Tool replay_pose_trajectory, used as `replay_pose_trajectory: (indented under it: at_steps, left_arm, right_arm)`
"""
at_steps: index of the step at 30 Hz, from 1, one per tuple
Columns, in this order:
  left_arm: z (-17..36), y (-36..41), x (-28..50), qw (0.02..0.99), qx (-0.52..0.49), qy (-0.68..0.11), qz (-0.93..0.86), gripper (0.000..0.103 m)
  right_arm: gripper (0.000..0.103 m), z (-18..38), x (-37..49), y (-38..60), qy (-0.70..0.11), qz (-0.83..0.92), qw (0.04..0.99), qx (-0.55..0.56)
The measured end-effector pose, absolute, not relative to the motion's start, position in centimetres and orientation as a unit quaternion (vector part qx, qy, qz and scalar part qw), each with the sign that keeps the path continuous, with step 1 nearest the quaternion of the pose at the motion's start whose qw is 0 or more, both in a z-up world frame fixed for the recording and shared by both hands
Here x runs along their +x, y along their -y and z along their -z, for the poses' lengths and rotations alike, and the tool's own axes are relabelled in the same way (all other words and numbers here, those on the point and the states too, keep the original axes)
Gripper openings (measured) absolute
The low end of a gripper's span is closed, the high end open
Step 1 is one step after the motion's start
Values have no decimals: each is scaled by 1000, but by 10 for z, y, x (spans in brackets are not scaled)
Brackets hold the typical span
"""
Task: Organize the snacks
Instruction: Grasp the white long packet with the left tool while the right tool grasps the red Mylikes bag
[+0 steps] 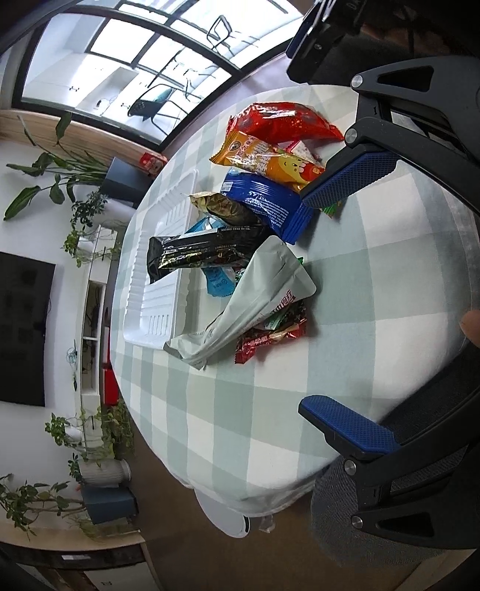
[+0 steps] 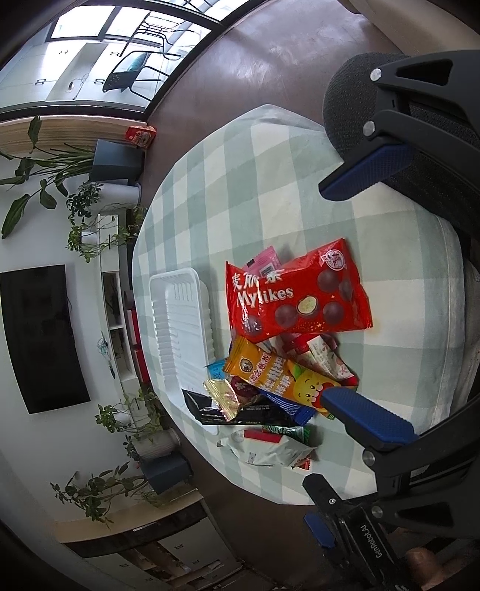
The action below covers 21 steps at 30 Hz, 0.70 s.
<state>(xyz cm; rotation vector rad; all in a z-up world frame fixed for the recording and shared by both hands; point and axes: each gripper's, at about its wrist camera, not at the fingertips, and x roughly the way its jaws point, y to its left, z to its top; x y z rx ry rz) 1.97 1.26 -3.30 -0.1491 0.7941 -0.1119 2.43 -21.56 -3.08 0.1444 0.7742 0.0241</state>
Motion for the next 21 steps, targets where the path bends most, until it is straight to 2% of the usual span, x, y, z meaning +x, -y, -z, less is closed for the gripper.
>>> replay_pose_trajectory:
  at_steps: [3, 5, 10, 12, 20, 21]
  left_arm:
    - [45, -18, 36, 883, -84, -460, 38, 103]
    - [43, -25, 41, 884, -102, -454, 37, 103]
    - [35, -24, 58, 891, -67, -446, 50, 103]
    - [36, -24, 64, 890, -67, -447, 55, 103]
    - [46, -26, 80, 890, -66, -446, 61, 99]
    - [46, -27, 82, 891, -65, -446, 63, 98]
  right_arm:
    - [103, 31, 29, 220, -374, -14, 925, 70]
    - [103, 35, 35, 221, -385, -12, 921, 64]
    - [78, 47, 57, 216, -420, -41, 904, 65]
    - [75, 50, 63, 213, -423, -52, 903, 64]
    - [74, 59, 87, 207, -440, -71, 894, 43]
    - [69, 61, 89, 206, -444, -74, 892, 42]
